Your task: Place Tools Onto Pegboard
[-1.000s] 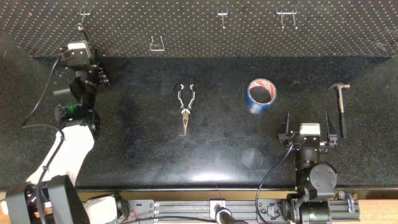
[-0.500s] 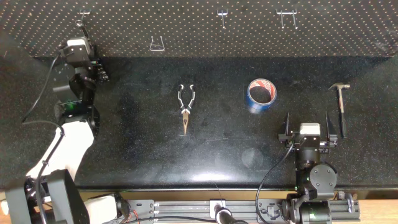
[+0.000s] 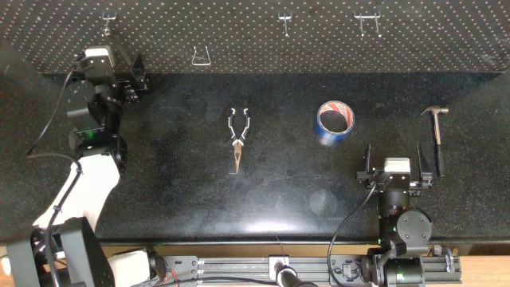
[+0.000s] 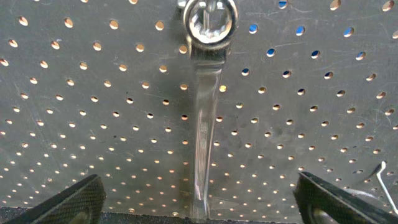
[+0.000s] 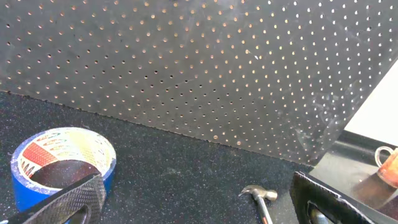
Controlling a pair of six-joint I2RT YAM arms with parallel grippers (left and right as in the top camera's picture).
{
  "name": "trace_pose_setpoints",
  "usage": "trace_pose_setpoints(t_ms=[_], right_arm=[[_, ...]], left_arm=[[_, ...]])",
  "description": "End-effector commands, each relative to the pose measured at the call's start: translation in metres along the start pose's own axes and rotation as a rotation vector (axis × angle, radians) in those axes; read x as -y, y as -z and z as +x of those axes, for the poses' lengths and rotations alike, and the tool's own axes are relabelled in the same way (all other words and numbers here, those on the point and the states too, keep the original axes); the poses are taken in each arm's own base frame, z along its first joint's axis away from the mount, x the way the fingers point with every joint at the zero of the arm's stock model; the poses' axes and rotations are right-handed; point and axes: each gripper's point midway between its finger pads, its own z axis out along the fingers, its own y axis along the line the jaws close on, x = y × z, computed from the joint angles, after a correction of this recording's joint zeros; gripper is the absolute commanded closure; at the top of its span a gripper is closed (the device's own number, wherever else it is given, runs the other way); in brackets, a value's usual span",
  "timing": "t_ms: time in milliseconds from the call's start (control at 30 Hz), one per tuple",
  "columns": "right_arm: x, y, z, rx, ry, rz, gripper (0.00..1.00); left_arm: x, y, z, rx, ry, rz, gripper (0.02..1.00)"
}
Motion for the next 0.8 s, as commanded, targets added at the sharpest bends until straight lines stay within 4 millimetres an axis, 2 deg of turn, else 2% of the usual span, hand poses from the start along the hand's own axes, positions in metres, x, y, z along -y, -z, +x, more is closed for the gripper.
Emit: trace_pose_setpoints(t_ms=[33,233,400,567,733,800], right_arm=[[0.003,0.0,0.004,-0.016,0.011,0.019,0.025],[0.003,0.0,0.004,-0.016,0.011,0.019,0.025],[0.003,0.0,0.004,-0.016,0.01,0.019,0.025],[0.003,0.0,0.004,-0.016,0.011,0.019,0.025],[0.003,0.0,0.004,-0.016,0.011,0.019,0.025],[0.003,0.0,0.004,-0.016,0.011,0.019,0.025]], left_arm=[[0.004,-0.004,-0.008,0.017,-0.013,0.016,0.023],[0.004,0.001,-0.017,0.038,-0.017,0.016,0.023],[0.006,0.024,-0.043,0.112,-0.028,0.01,0.023],[0.013,0.061,-0.06,0.127,-0.031,0.01,0.023],[0.02,0.106,-0.112,0.288,-0.056,0.006,0.023],[0.007,0.119,-0.125,0.334,-0.048,-0.079,0.023]])
